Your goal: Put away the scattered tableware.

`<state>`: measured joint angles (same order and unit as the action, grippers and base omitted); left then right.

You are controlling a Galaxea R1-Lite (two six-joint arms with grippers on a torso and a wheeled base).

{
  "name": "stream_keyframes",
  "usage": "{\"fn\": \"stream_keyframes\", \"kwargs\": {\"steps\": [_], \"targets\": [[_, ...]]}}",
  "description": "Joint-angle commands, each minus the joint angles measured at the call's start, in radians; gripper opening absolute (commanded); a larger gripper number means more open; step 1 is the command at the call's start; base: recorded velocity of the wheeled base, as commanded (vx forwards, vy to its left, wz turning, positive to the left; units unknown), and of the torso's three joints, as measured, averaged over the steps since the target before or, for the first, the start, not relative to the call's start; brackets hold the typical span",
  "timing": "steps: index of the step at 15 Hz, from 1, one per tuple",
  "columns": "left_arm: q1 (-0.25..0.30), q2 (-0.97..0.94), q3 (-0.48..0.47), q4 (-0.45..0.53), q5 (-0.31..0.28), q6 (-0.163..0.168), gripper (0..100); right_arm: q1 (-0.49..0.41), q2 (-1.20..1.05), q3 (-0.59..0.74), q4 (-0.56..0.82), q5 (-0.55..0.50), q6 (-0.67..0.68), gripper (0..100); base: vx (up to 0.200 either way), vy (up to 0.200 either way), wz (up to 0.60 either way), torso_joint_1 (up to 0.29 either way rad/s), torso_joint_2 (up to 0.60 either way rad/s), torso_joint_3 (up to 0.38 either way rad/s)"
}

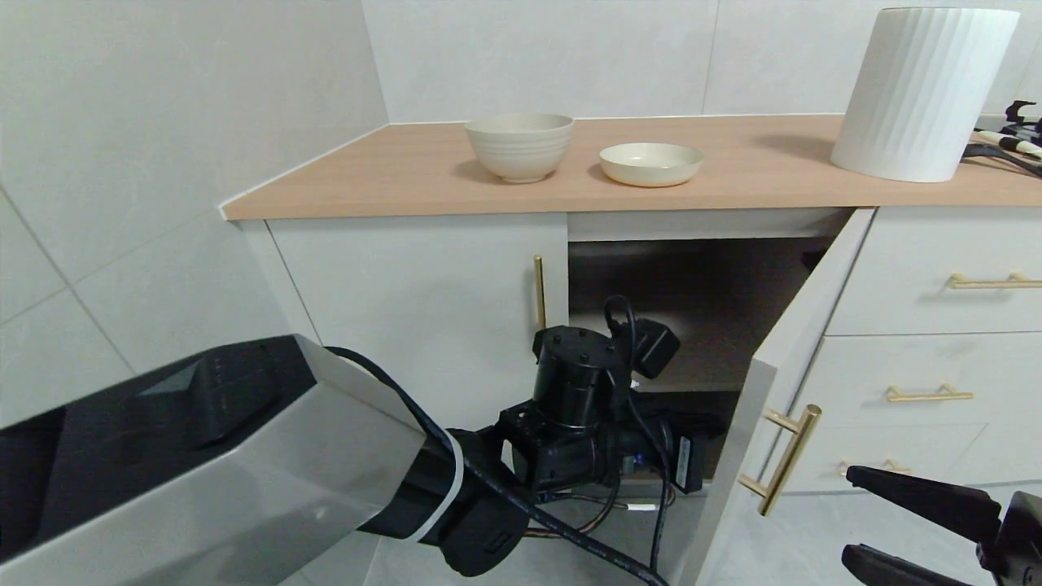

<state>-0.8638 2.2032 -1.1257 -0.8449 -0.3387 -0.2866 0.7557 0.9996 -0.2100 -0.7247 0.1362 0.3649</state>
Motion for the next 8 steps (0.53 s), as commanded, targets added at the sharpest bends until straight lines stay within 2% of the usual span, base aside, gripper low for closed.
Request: {"fn": "stream_keyframes", "kwargs": {"steps": [1, 2, 5, 6, 8], "targets": [[-0.001, 0.012, -0.016, 0.001, 0.006, 0.0, 0, 0.001, -0.013, -0.012, -0.001, 0.003, 0.0, 100, 0.0, 0.0, 0.0, 0.0, 0.0, 0.0], [-0.003, 0.009, -0.014, 0.001, 0.007, 0.0, 0, 0.001, -0.018, -0.015, -0.001, 0.008, 0.0, 100, 0.0, 0.0, 0.0, 0.0, 0.0, 0.0], [-0.052, 0.006, -0.019, 0.001, 0.023, 0.0, 0, 0.004, -0.042, -0.066, 0.007, 0.008, 0.0, 100, 0.0, 0.0, 0.0, 0.0, 0.0, 0.0], [-0.084, 0.006, -0.028, 0.001, 0.029, 0.0, 0, 0.008, -0.079, -0.103, 0.036, 0.02, 0.0, 100, 0.0, 0.0, 0.0, 0.0, 0.0, 0.0], [-0.178, -0.003, -0.046, -0.002, 0.044, 0.0, 0, 0.011, -0.176, -0.207, 0.179, 0.092, 0.002, 100, 0.0, 0.0, 0.0, 0.0, 0.0, 0.0]]}}
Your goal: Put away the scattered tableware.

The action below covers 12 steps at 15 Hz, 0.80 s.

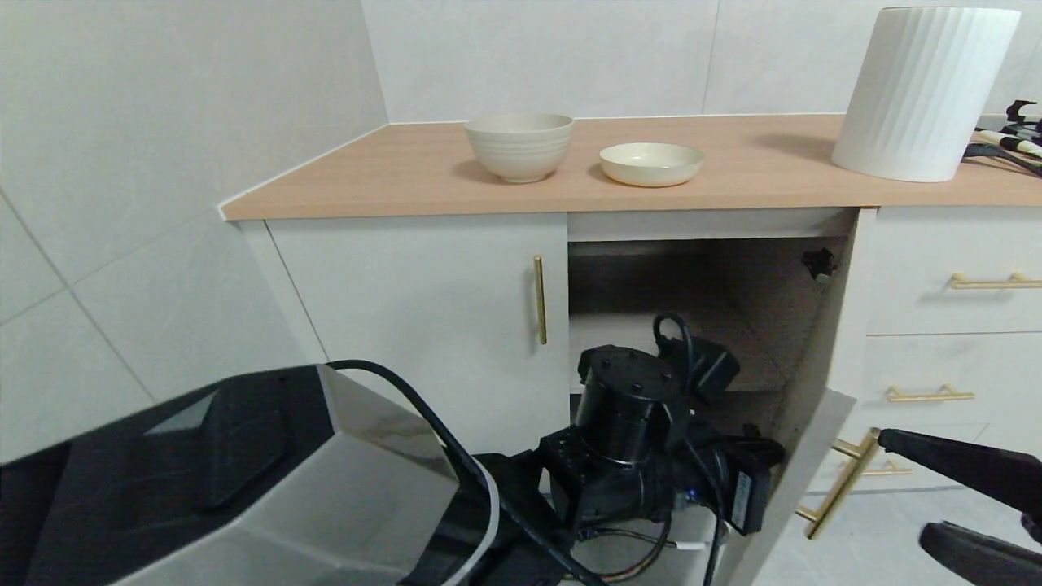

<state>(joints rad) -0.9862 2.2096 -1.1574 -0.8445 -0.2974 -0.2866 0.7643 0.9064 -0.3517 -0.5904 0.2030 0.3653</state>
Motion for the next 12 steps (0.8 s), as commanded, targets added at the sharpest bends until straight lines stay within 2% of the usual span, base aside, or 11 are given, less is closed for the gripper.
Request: {"fn": "stream_keyframes", "kwargs": {"steps": [1, 2, 3, 6, 9, 11, 12], "targets": [[-0.101, -0.019, -0.015, -0.007, 0.008, 0.0, 0, 0.001, -0.11, -0.095, 0.083, 0.042, 0.001, 100, 0.0, 0.0, 0.0, 0.0, 0.0, 0.0], [-0.134, -0.028, -0.01, -0.007, 0.018, 0.0, 0, 0.001, -0.133, -0.105, 0.09, 0.05, 0.0, 100, 0.0, 0.0, 0.0, 0.0, 0.0, 0.0], [-0.143, -0.03, -0.001, -0.01, 0.035, 0.0, 0, 0.001, -0.142, -0.108, 0.092, 0.055, 0.0, 100, 0.0, 0.0, 0.0, 0.0, 0.0, 0.0], [-0.115, -0.07, 0.019, -0.036, 0.078, -0.002, 0, 0.001, -0.139, -0.108, 0.095, 0.055, 0.0, 100, 0.0, 0.0, 0.0, 0.0, 0.0, 0.0], [-0.014, -0.197, 0.105, -0.035, 0.078, 0.0, 0, -0.002, -0.073, -0.115, 0.158, 0.052, 0.001, 100, 0.0, 0.0, 0.0, 0.0, 0.0, 0.0], [0.066, -0.274, 0.182, -0.036, 0.08, 0.026, 0, -0.006, 0.029, -0.122, 0.182, 0.046, 0.001, 100, 0.0, 0.0, 0.0, 0.0, 0.0, 0.0], [0.129, -0.326, 0.226, -0.031, 0.081, 0.035, 0, -0.017, 0.098, -0.128, 0.178, 0.038, 0.0, 100, 0.0, 0.0, 0.0, 0.0, 0.0, 0.0]]}}
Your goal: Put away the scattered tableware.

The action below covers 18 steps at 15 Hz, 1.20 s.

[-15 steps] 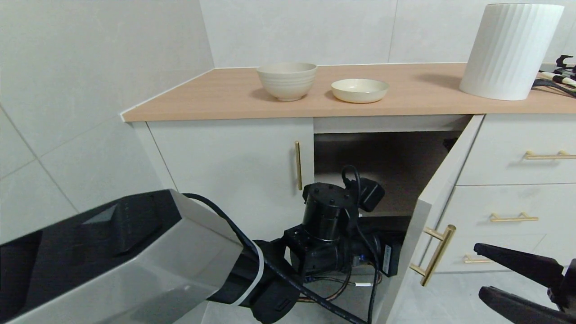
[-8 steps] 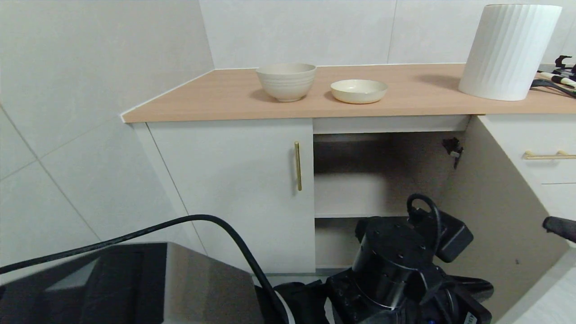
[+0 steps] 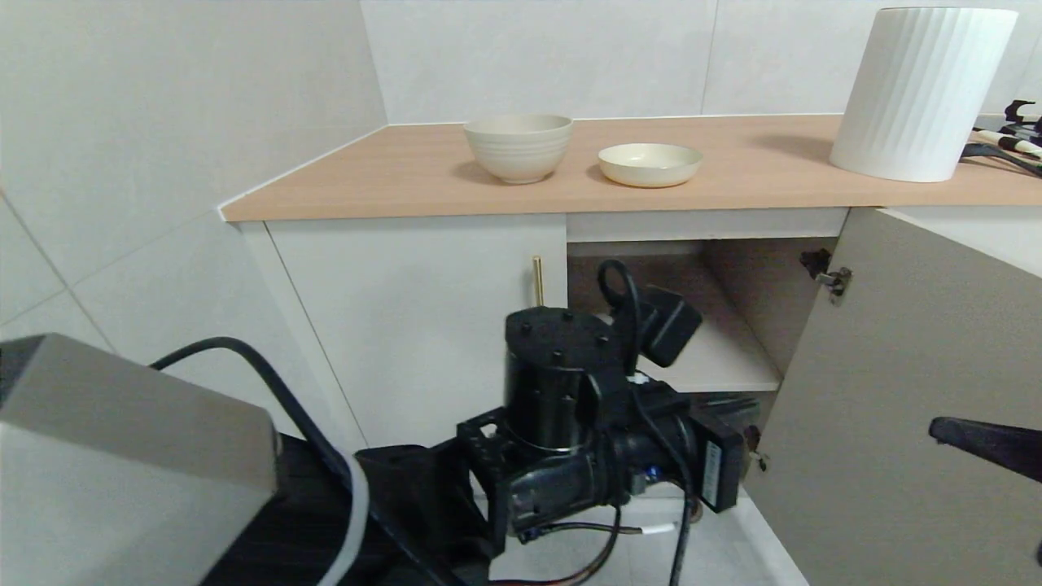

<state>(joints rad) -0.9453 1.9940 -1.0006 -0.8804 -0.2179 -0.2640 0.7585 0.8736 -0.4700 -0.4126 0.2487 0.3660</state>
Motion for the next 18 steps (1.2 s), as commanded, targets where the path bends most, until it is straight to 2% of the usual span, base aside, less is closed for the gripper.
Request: {"fn": "stream_keyframes", "kwargs": {"steps": [1, 3, 4, 6, 7, 8, 9, 10, 11, 12, 14, 16, 17, 18], "targets": [[0.157, -0.17, 0.122, 0.006, 0.003, 0.016, 0, -0.036, 0.203, -0.048, 0.0, -0.011, -0.001, 100, 0.0, 0.0, 0.0, 0.0, 0.0, 0.0], [0.26, -0.274, 0.208, 0.04, 0.005, 0.016, 0, -0.065, 0.297, -0.11, 0.001, -0.009, -0.005, 100, 0.0, 0.0, 0.0, 0.0, 0.0, 0.0], [0.324, -0.376, 0.264, 0.123, 0.006, 0.016, 0, -0.102, 0.369, -0.159, 0.003, -0.011, -0.053, 100, 0.0, 0.0, 0.0, 0.0, 0.0, 0.0], [0.392, -0.497, 0.295, 0.268, 0.017, 0.016, 0, -0.119, 0.459, -0.234, 0.006, -0.042, -0.122, 100, 0.0, 0.0, 0.0, 0.0, 0.0, 0.0], [0.433, -0.615, 0.301, 0.417, 0.068, 0.016, 0, -0.119, 0.539, -0.312, 0.009, -0.123, -0.128, 100, 0.0, 0.0, 0.0, 0.0, 0.0, 0.0], [0.456, -0.675, 0.303, 0.514, 0.103, 0.016, 0, -0.137, 0.573, -0.34, 0.008, -0.14, -0.128, 100, 0.0, 0.0, 0.0, 0.0, 0.0, 0.0], [0.473, -0.71, 0.307, 0.571, 0.114, 0.014, 0, -0.173, 0.591, -0.355, 0.006, -0.14, -0.128, 100, 0.0, 0.0, 0.0, 0.0, 0.0, 0.0], [0.508, -0.764, 0.327, 0.603, 0.107, 0.014, 0, -0.186, 0.599, -0.368, 0.006, -0.141, -0.128, 100, 0.0, 0.0, 0.0, 0.0, 0.0, 0.0], [0.525, -0.775, 0.327, 0.604, 0.1, 0.016, 0, -0.188, 0.599, -0.374, 0.006, -0.144, -0.127, 100, 0.0, 0.0, 0.0, 0.0, 0.0, 0.0], [0.542, -0.787, 0.316, 0.601, 0.098, 0.032, 0, -0.188, 0.581, -0.372, 0.011, -0.161, -0.128, 100, 0.0, 0.0, 0.0, 0.0, 0.0, 0.0], [0.573, -0.804, 0.309, 0.604, 0.097, 0.037, 0, -0.188, 0.561, -0.369, 0.017, -0.186, -0.128, 100, 0.0, 0.0, 0.0, 0.0, 0.0, 0.0], [0.579, -0.817, 0.307, 0.607, 0.097, 0.037, 0, -0.202, 0.525, -0.368, 0.04, -0.201, -0.128, 100, 0.0, 0.0, 0.0, 0.0, 0.0, 0.0], [0.579, -0.817, 0.307, 0.606, 0.097, 0.037, 100, -0.202, 0.524, -0.368, 0.04, -0.201, -0.128, 100, 0.0, 0.0, 0.0, 0.0, 0.0, 0.0], [0.579, -0.813, 0.304, 0.601, 0.097, 0.034, 100, -0.202, 0.524, -0.368, 0.04, -0.203, -0.128, 100, 0.0, 0.0, 0.0, 0.0, 0.0, 0.0]]}}
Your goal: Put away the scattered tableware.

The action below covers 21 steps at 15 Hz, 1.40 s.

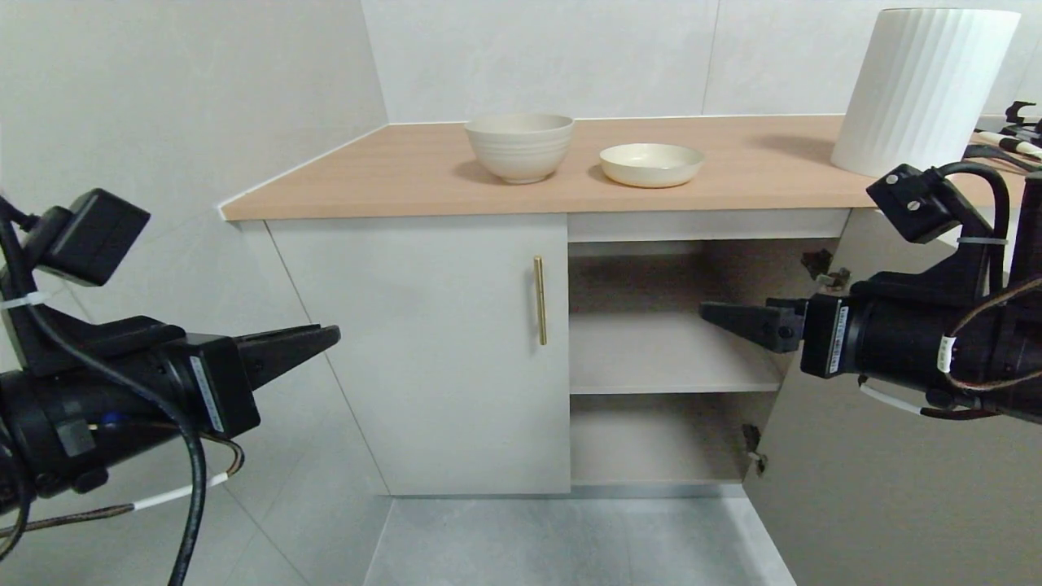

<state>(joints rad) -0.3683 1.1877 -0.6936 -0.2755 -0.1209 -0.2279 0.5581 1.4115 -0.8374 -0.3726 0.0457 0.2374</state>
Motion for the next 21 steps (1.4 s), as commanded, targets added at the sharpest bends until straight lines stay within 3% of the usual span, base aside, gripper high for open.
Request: {"fn": "stream_keyframes", "kwargs": {"steps": [1, 10, 21], "targets": [[0.002, -0.005, -0.012, -0.002, 0.001, -0.004, 100, -0.001, -0.011, 0.0, 0.0, 0.0, 0.0, 100, 0.0, 0.0, 0.0, 0.0, 0.0, 0.0], [0.002, -0.016, -0.02, 0.006, 0.015, 0.002, 100, -0.004, -0.019, 0.0, 0.001, 0.0, 0.0, 100, 0.0, 0.0, 0.0, 0.0, 0.0, 0.0], [0.002, -0.011, -0.021, 0.018, 0.015, 0.001, 100, -0.004, -0.048, -0.002, 0.043, 0.002, -0.004, 100, 0.182, 0.0, 0.0, 0.0, 0.0, 0.003]]}}
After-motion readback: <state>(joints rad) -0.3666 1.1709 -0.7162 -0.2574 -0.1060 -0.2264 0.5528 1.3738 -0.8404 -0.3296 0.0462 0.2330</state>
